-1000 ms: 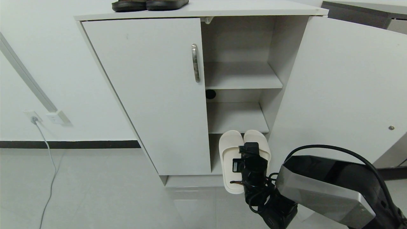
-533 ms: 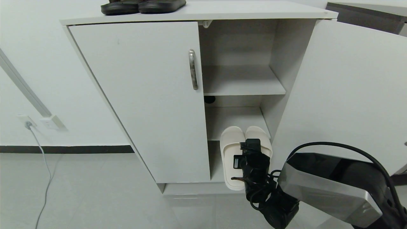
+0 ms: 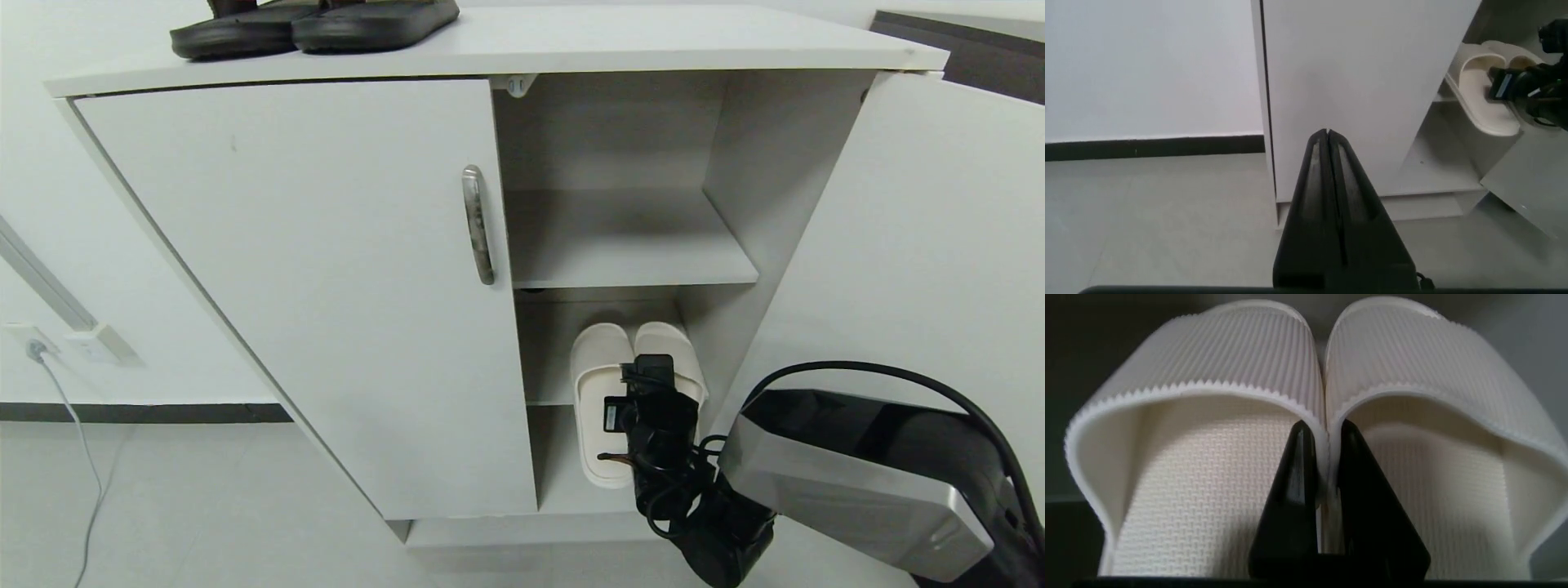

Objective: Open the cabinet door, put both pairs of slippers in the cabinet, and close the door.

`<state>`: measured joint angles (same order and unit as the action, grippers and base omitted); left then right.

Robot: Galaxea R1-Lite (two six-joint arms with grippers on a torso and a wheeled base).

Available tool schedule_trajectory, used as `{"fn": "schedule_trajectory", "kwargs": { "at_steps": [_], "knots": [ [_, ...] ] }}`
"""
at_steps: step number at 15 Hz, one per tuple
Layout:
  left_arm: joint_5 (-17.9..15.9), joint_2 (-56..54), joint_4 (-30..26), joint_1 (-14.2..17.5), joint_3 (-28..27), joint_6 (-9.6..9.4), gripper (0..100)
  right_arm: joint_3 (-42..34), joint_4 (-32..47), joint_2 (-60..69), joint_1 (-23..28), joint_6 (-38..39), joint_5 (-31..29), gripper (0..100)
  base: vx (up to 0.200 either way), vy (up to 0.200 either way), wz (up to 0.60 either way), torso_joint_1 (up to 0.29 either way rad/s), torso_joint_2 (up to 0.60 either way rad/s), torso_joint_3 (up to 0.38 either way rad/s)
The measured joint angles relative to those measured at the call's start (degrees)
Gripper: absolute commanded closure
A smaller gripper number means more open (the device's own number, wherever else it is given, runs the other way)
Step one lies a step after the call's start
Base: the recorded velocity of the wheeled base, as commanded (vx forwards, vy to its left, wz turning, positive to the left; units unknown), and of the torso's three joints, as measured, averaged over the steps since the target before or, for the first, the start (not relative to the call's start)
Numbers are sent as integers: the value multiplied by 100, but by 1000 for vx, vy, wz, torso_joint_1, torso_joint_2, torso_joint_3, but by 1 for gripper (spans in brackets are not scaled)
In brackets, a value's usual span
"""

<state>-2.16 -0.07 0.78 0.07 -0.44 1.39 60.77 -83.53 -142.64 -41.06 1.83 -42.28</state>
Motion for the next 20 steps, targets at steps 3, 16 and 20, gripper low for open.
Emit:
{"fn": "schedule_trajectory", "kwargs": {
  "at_steps": [3,16,20],
  "knots": [
    [5,0,-2,-2,0,0,100,13,249,-9,21,44,98,100,0,0,0,0,0,0],
    [5,0,-2,0,0,0,100,1693,2449,-77,495,482,935,100,0,0,0,0,0,0],
    [5,0,0,0,0,0,100,2492,2921,-269,560,477,902,100,0,0,0,0,0,0]
  ]
}}
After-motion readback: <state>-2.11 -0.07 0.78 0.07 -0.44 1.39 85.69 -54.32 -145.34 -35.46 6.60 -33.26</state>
